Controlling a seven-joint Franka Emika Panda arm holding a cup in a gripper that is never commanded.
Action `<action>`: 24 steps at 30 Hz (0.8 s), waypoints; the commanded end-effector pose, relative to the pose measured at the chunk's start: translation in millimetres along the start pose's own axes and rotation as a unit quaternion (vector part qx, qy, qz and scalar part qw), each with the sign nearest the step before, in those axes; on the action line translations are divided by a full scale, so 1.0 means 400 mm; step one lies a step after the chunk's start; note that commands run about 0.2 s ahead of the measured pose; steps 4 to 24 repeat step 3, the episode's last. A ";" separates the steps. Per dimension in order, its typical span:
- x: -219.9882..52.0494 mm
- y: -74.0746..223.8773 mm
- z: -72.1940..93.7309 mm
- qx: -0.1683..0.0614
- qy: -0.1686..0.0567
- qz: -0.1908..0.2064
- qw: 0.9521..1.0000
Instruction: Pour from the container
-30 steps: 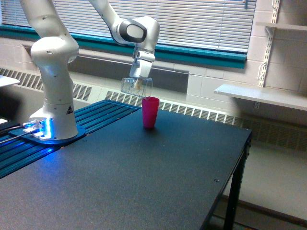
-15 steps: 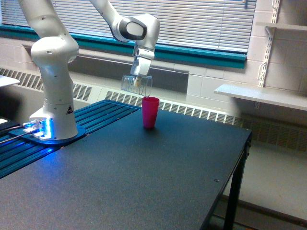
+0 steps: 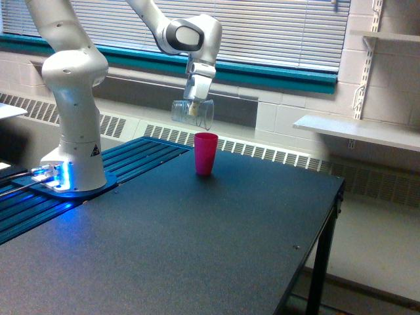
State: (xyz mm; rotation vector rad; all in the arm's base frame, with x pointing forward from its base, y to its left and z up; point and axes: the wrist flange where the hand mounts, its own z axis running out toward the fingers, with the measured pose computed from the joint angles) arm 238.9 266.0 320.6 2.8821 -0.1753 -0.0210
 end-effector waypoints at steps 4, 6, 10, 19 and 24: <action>0.022 0.008 -0.021 0.008 0.017 0.009 1.000; 0.022 0.008 -0.021 0.008 0.017 0.009 1.000; 0.022 0.008 -0.021 0.008 0.017 0.009 1.000; 0.022 0.008 -0.021 0.008 0.017 0.009 1.000; 0.022 0.008 -0.021 0.008 0.017 0.009 1.000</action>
